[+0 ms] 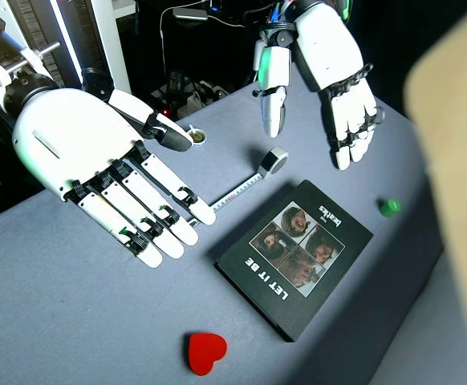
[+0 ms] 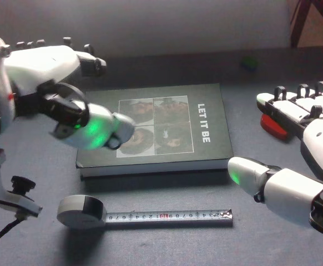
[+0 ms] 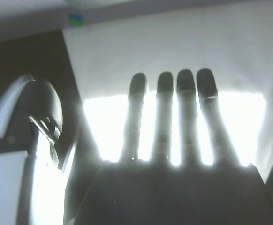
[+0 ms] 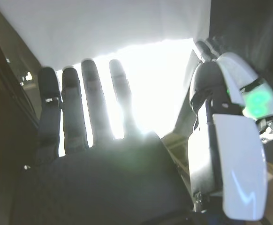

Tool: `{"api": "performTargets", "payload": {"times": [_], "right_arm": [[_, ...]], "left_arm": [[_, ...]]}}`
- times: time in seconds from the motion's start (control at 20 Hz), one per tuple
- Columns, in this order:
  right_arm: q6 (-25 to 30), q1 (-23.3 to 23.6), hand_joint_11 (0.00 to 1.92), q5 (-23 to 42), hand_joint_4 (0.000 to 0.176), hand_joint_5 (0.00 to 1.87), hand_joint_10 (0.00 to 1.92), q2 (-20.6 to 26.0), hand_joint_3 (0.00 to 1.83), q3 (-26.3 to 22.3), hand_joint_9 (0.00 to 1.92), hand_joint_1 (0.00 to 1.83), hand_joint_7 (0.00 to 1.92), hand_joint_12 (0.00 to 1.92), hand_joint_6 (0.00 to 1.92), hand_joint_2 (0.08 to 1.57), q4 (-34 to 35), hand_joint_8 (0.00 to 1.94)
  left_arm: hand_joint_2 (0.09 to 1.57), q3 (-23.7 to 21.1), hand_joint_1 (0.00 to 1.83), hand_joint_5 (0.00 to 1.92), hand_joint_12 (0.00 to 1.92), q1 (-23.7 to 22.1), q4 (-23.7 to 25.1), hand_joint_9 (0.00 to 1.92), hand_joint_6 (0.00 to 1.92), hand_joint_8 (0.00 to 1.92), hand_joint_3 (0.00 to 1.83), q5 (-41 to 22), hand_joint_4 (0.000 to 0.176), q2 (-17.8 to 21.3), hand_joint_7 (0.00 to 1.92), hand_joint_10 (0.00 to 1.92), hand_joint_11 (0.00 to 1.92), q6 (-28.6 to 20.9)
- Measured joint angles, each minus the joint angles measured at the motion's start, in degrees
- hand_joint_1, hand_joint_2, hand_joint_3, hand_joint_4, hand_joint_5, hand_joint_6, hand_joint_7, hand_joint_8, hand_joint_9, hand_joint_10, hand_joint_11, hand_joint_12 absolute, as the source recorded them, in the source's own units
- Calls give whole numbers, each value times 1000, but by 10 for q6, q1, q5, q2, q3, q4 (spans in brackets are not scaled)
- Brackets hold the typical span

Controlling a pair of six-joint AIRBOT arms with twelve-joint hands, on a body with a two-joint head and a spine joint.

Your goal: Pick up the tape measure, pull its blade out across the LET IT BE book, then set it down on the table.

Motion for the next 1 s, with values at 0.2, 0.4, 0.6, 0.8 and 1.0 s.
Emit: {"api": "performTargets", "payload": {"times": [0.2, 0.4, 0.6, 0.8, 1.0], "right_arm": [[-1, -1, 0, -6, 66, 201, 3, -3, 0, 0, 211, 71, 263, 717, 0, 1133, 2, 1], [-5, -1, 0, -6, 60, 222, 6, -3, 0, -2, 227, 132, 282, 783, 8, 1126, 5, 6], [-6, -1, 0, -7, 55, 273, 7, -3, 0, -2, 265, 154, 328, 923, 8, 1119, 5, 4], [1, -1, 0, -12, 38, 297, 8, -3, 6, -3, 278, 168, 345, 901, 12, 1139, -4, 6], [-2, -7, 0, -16, 27, 336, 7, -5, 5, -3, 306, 159, 382, 986, 7, 1162, -5, 4]], "left_arm": [[1044, 17, 850, 236, 685, 84, 189, 250, 2, 2, 0, 144, 0, 37, 251, 4, 0, -218], [1048, 28, 823, 258, 724, 196, 459, 281, 1, 3, 6, 265, 0, 61, 269, 6, 0, -531], [1075, 28, 808, 271, 721, 325, 656, 255, 6, 2, 7, 235, 0, 67, 270, 0, 0, -818], [1094, 45, 827, 374, 652, 408, 725, 228, 8, 1, 3, 156, 0, 41, 287, 0, 3, -929], [1083, 78, 933, 373, 693, 462, 776, 267, 0, 12, 0, 110, 0, 13, 353, 11, 16, -981]]}}
